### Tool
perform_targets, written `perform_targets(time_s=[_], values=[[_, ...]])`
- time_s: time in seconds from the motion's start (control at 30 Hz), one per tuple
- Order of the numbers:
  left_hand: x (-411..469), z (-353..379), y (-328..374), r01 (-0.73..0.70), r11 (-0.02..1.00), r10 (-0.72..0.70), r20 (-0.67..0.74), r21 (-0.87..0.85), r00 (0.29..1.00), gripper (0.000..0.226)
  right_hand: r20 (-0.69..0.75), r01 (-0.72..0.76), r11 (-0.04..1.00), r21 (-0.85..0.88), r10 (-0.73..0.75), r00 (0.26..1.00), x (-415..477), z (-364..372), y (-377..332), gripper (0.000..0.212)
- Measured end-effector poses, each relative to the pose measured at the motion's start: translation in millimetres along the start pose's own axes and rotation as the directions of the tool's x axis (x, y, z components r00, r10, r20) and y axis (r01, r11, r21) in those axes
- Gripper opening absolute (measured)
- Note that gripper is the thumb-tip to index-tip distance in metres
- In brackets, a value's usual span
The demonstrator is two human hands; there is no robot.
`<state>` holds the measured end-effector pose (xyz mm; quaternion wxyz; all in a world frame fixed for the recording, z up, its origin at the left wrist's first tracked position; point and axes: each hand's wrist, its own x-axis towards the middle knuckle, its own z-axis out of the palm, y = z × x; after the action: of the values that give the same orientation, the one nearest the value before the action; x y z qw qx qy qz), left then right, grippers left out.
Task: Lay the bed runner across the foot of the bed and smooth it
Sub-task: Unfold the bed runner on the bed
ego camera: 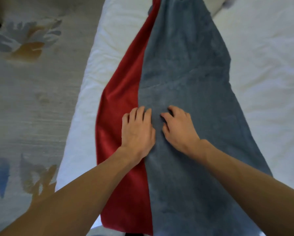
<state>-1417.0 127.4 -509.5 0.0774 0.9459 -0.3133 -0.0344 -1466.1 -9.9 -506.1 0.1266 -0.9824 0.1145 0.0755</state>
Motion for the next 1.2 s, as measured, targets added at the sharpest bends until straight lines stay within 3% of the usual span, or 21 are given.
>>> perform_targets(time_s=[0.23,0.33,0.43,0.5,0.67,0.83,0.97,1.07,1.2], values=[[-0.4,25.2,72.2,-0.193,0.981,0.195,0.126,-0.027,0.973,0.068,-0.099,-0.305,0.952,-0.027,0.301,0.948,-61.5,0.6,79.8,0.032],[-1.3,39.2,104.6,-0.283,0.958,0.286,0.198,-0.046,0.938,0.066,-0.195,-0.53,0.846,-0.065,0.51,0.838,-93.4,-2.7,119.2,0.028],[-4.4,55.4,133.3,-0.327,0.945,0.317,0.283,-0.012,0.905,0.066,-0.162,-0.698,0.714,-0.047,0.684,0.711,-120.7,-4.7,153.7,0.029],[-7.4,64.6,147.8,-0.316,0.949,0.294,0.318,0.019,0.901,0.069,-0.113,-0.705,0.709,-0.016,0.699,0.706,-132.1,-1.8,169.4,0.026],[-12.2,74.2,158.7,-0.329,0.941,0.293,0.288,0.085,0.912,0.07,-0.111,-0.603,0.777,0.179,0.625,0.772,-145.3,6.2,179.7,0.014],[-19.2,75.4,169.0,-0.368,0.926,0.334,0.263,0.091,0.905,0.069,-0.117,-0.582,0.809,0.081,0.587,0.801,-166.1,14.1,190.3,0.019],[-30.5,82.6,196.9,-0.413,0.907,0.38,0.262,0.082,0.887,0.07,-0.189,-0.607,0.79,0.093,0.612,0.768,-189.0,16.1,209.9,0.021],[-34.2,87.4,205.4,-0.4,0.912,0.367,0.254,0.092,0.895,0.069,-0.163,-0.67,0.702,0.243,0.71,0.685,-199.6,13.9,216.9,0.035],[-33.6,88.6,202.6,-0.402,0.912,0.37,0.249,0.088,0.895,0.068,-0.088,-0.592,0.667,0.452,0.694,0.715,-222.7,22.1,211.7,0.045]])
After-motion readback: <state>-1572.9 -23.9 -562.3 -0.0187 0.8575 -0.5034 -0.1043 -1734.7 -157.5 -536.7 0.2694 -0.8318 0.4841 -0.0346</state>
